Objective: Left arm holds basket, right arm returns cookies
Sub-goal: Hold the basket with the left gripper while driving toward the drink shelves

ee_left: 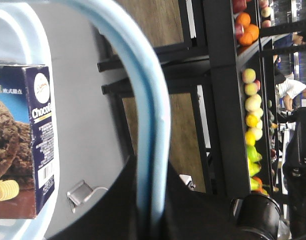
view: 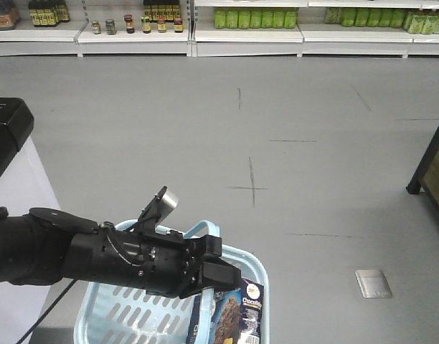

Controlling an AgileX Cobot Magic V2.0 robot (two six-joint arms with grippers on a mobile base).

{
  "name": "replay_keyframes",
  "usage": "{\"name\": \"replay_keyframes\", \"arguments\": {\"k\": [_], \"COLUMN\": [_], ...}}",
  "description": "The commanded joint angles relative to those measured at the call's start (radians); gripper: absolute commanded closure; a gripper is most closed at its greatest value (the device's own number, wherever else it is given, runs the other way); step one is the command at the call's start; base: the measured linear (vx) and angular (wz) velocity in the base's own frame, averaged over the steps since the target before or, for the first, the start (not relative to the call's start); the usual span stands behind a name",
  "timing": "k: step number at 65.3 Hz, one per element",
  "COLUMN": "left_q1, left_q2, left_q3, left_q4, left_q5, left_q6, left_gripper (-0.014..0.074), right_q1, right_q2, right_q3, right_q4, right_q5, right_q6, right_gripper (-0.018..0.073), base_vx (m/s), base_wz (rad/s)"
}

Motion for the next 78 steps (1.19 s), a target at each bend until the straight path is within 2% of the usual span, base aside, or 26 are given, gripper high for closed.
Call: {"name": "replay_keyframes", "arguments": {"k": [1,78], "left_q1": [-0.006,-0.006], "left_q2": [-0.049,-0.049], "left_q3": [-0.027,-0.027], "left_q4": [-0.056,-0.056], "left_q5": [0.060,0.061], "left_q6": [0.003,0.003], "left_gripper": [0.0603,0.0603], "right_q1": [-0.006,-0.006], "right_q2": [-0.007,-0.007], "right_q3": [0.000,0.000], "right_q4": [-0.006,-0.006], "right_q5": [-0.079,-0.078], "right_q6": [0.000,0.000], "right_gripper": [0.0568,0.0568], "base_vx": [0.40,0.42], "base_wz": [0.09,0.01]}}
